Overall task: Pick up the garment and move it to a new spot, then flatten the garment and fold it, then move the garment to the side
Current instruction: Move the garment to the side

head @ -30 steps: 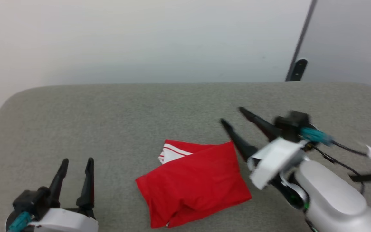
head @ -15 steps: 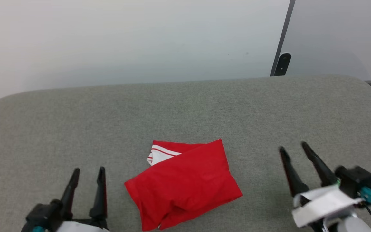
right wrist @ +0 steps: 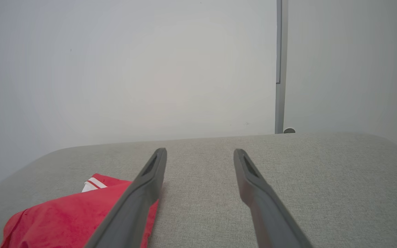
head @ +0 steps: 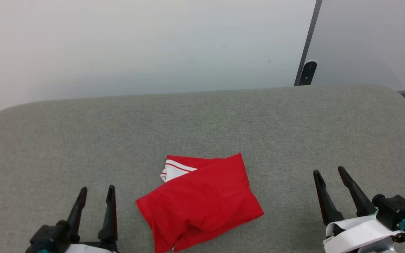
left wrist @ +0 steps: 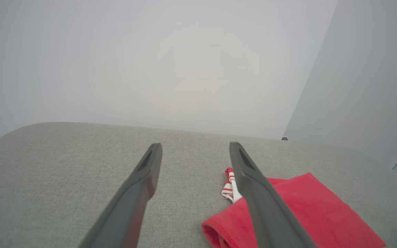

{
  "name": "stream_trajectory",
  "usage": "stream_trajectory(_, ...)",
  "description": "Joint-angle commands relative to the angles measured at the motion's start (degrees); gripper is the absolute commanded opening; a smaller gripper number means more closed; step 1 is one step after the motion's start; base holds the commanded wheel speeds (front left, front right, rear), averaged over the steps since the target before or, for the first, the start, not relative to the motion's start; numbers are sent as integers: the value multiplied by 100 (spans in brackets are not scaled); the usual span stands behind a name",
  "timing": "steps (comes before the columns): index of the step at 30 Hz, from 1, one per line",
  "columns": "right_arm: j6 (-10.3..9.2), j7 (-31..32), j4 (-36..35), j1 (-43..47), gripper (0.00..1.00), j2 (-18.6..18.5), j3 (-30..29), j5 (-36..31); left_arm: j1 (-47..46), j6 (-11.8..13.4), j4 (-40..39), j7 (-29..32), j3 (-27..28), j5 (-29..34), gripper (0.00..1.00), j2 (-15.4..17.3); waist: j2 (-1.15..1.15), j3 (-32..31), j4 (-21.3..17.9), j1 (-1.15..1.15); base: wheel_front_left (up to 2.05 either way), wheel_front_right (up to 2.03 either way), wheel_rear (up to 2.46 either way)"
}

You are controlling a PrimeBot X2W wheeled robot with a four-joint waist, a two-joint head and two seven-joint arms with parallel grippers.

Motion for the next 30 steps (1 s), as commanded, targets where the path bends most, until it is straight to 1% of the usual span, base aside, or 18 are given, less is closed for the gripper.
stream_trajectory(1,-7,-27,-5,11,100,4,-13,-44,-11,-33,9,4,17,42,100,-21,0,7,-13,0,0,0,0)
stream_trajectory(8,-7,-27,37,-34,100,-13,-132,-105,-59,-36,23,4,11,98,100,-55,0,50,-69,0,0,0,0)
stream_trajectory(12,-7,-26,74,-35,100,-28,-101,-90,-112,-34,85,4,-44,79,100,-46,0,61,22,0,0,0,0)
stream_trajectory(14,-7,-27,105,-55,100,-43,-39,-99,-157,-35,108,4,-51,49,100,3,0,46,155,0,0,0,0)
stream_trajectory(17,-7,-27,164,-69,100,-52,15,-91,-203,-35,161,4,19,16,100,96,0,-5,462,0,0,0,0)
stream_trajectory(22,-7,-27,328,-71,100,-26,167,-49,-188,-36,242,4,315,-55,100,285,0,-102,995,0,0,0,0)
stream_trajectory(24,-7,-27,489,-105,100,-30,241,10,-143,-36,236,4,438,-94,100,315,0,-133,1160,0,0,0,0)
stream_trajectory(28,-7,96,1011,-337,100,-169,389,57,-105,-36,194,4,546,-132,100,289,0,-180,1413,0,0,0,0)
stream_trajectory(30,-7,454,1336,-483,100,-161,366,108,-85,-36,187,4,500,-142,100,311,0,-192,1495,0,0,0,0)
